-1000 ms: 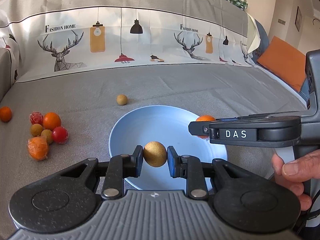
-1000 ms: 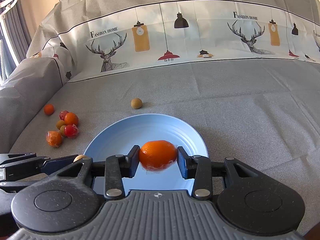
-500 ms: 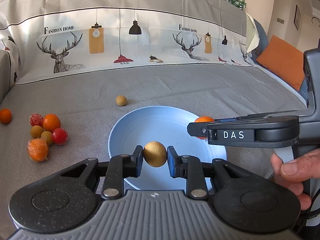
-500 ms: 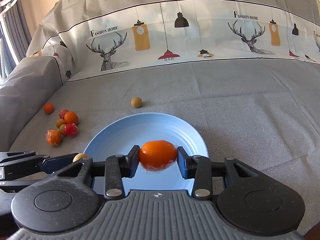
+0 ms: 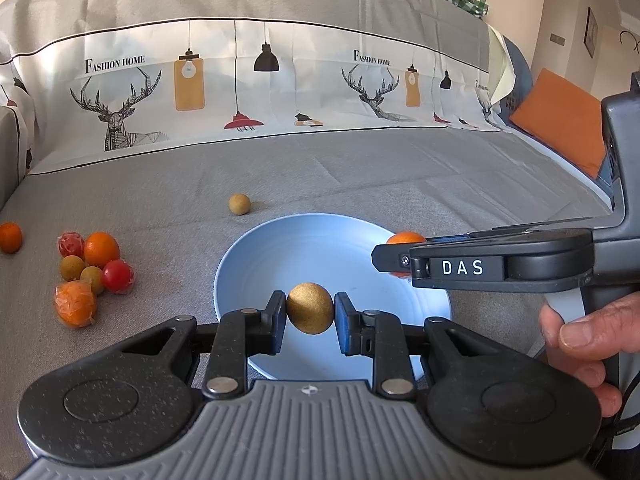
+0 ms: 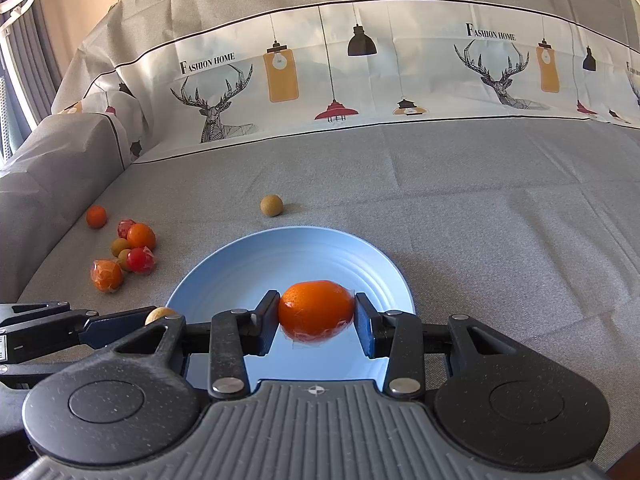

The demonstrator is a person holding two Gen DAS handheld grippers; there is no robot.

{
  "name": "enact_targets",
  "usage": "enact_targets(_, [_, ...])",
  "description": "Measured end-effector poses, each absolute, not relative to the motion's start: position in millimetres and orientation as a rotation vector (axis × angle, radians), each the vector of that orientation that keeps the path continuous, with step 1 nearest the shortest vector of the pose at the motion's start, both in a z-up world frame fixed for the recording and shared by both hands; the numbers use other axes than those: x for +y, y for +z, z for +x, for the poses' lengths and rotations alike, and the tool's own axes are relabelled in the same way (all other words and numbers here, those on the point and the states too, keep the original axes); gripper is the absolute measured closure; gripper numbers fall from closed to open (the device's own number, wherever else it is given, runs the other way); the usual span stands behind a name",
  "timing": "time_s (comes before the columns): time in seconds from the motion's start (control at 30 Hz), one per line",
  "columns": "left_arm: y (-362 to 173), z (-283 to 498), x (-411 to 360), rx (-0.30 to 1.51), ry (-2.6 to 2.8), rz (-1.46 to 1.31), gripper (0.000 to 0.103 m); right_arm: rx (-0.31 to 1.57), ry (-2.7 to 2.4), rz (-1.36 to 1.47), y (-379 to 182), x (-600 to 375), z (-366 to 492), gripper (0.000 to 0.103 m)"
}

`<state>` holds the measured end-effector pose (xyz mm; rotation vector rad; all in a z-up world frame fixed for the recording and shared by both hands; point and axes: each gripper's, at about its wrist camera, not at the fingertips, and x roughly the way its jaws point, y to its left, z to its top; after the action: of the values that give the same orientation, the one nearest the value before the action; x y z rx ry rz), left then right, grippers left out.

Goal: Organize fruits
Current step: 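Open both grippers to drop the brown fruit and orange onto the plate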

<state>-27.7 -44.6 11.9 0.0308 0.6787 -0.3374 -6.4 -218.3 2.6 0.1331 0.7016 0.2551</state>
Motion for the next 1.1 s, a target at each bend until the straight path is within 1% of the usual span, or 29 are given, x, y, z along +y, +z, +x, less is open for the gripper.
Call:
enact_targets(0.37, [11.6, -28.3, -44.2, 0.681, -0.340, 0.034, 0.074, 0.709, 0.256, 0.131, 2.6, -221.9, -4.7, 0.061])
enact_targets(0.43, [11.5, -27.8, -44.0, 0.686, -0.339, 0.031, 0.070, 0.721, 0.250, 0.132, 1.6, -220.1, -3.9, 0.061])
enact_targets(0.47, [11.6, -27.7, -43.7, 0.686, -0.338, 0.028, 0.066, 0.724, 0.240, 0.131, 1.2, -220.3, -3.7, 0.061])
enact_targets(0.53, [11.8, -27.2, -43.2, 0.683, -0.334, 0.028, 0.063, 0.727, 0.232, 0.141, 1.0, -222.1, -3.1, 0.058])
enact_targets(0.57, [11.5, -27.2, -43.1, 0.684, -0.333, 0.028, 0.063, 0.729, 0.229, 0.148, 0.6, -223.0, -2.9, 0.055])
enact_targets(0.63, [11.0, -27.0, -43.2, 0.686, -0.333, 0.030, 0.063, 0.736, 0.222, 0.152, -0.4, -224.4, -2.3, 0.052])
enact_targets(1.1, [11.7, -28.2, -42.4, 0.680, -0.325, 0.044, 0.063, 0.740, 0.214, 0.148, -0.6, -223.6, -2.4, 0.052])
